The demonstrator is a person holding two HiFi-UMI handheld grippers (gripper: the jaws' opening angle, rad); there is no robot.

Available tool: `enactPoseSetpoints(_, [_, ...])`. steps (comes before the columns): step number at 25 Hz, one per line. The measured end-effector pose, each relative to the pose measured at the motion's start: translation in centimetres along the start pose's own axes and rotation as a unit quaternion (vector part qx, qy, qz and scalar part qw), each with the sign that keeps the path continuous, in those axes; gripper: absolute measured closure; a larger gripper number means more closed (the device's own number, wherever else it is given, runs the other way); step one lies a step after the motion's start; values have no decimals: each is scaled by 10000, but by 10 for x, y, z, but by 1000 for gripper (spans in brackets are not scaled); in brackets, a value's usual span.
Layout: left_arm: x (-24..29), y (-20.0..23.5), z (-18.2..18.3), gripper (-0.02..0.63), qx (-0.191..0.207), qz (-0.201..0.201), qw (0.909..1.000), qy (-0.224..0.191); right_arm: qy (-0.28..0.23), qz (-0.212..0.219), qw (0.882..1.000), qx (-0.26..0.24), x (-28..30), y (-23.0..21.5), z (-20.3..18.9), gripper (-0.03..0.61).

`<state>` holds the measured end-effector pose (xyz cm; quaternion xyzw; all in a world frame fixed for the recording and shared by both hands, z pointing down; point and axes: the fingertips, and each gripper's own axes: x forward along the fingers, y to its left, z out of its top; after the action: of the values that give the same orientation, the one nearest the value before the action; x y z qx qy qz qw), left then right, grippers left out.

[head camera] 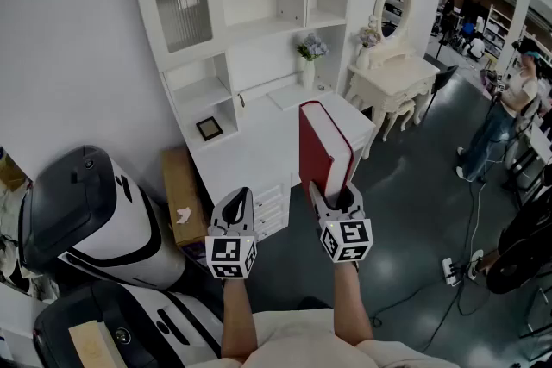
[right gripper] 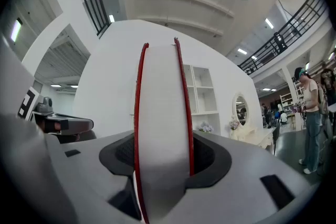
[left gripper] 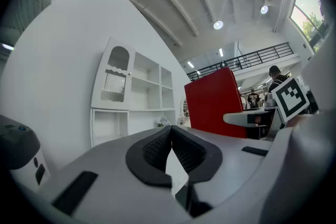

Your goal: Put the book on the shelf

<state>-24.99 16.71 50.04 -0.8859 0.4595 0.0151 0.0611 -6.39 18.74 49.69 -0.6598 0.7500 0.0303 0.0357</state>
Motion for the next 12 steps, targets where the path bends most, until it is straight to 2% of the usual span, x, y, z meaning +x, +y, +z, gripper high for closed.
enactPoseSetpoints(8, [25, -19, 2, 597, -106, 8, 9999, 22, -3, -10, 10000, 71, 4, -26, 2, 322])
enactPoseSetpoints(12, [40, -24, 9, 597, 44, -163, 9996, 233, 168, 135, 9994, 253, 21, -34, -2, 322])
